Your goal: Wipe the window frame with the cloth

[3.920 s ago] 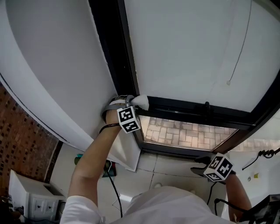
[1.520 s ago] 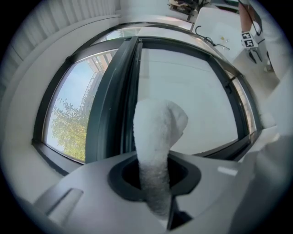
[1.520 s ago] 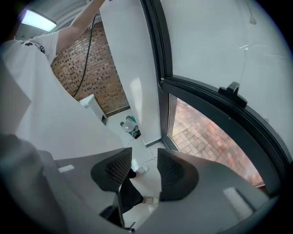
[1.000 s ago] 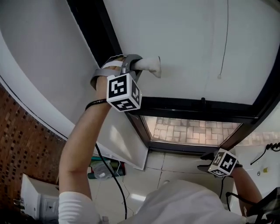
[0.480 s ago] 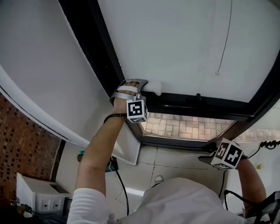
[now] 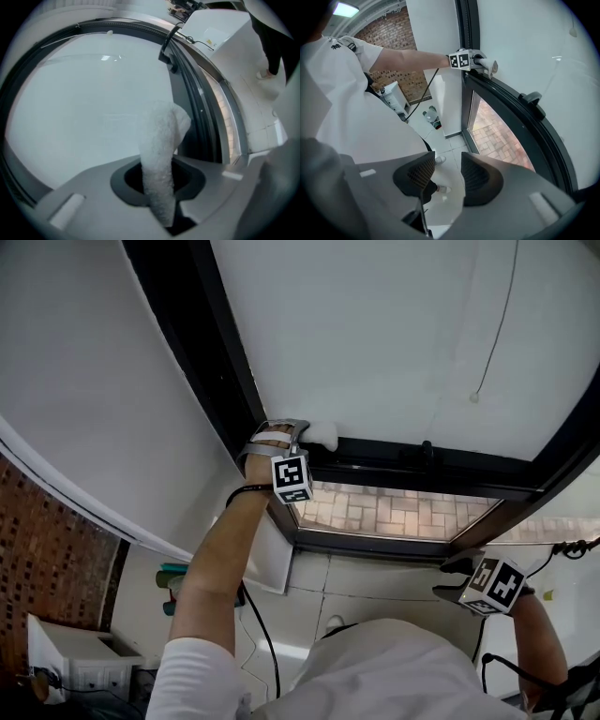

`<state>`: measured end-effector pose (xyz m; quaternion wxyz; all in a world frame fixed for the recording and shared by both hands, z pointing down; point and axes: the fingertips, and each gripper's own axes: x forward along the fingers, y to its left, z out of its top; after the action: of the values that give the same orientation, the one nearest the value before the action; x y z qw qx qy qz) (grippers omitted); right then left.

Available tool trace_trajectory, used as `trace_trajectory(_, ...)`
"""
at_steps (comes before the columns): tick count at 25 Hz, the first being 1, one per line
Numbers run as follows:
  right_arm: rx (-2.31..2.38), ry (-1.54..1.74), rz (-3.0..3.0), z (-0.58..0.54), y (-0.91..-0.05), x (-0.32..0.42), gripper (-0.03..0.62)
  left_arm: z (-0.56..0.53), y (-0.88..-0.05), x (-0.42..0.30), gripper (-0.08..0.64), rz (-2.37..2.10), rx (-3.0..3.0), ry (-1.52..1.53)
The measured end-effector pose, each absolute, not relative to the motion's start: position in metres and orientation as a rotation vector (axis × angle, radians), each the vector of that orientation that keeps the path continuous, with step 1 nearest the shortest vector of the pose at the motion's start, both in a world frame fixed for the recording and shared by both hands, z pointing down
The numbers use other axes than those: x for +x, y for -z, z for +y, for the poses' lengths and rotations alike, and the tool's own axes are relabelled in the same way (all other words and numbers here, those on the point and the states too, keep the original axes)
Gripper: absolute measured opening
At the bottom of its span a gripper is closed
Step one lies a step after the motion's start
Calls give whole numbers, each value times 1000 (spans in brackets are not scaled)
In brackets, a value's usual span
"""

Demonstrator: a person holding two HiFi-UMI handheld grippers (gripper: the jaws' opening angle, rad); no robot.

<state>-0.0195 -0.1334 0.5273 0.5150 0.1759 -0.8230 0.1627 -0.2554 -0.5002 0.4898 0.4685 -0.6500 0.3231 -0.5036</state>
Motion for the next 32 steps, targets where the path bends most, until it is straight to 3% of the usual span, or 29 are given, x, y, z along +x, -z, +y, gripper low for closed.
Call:
trace_trajectory(13, 411, -429, -1983, -126, -534, -29, 176, -483, -537, -266, 89, 658, -1682, 1334)
trace_trajectory(32, 344, -437, -2022, -115, -540, -40, 176, -397, -522, -250, 88, 474, -1711, 1297)
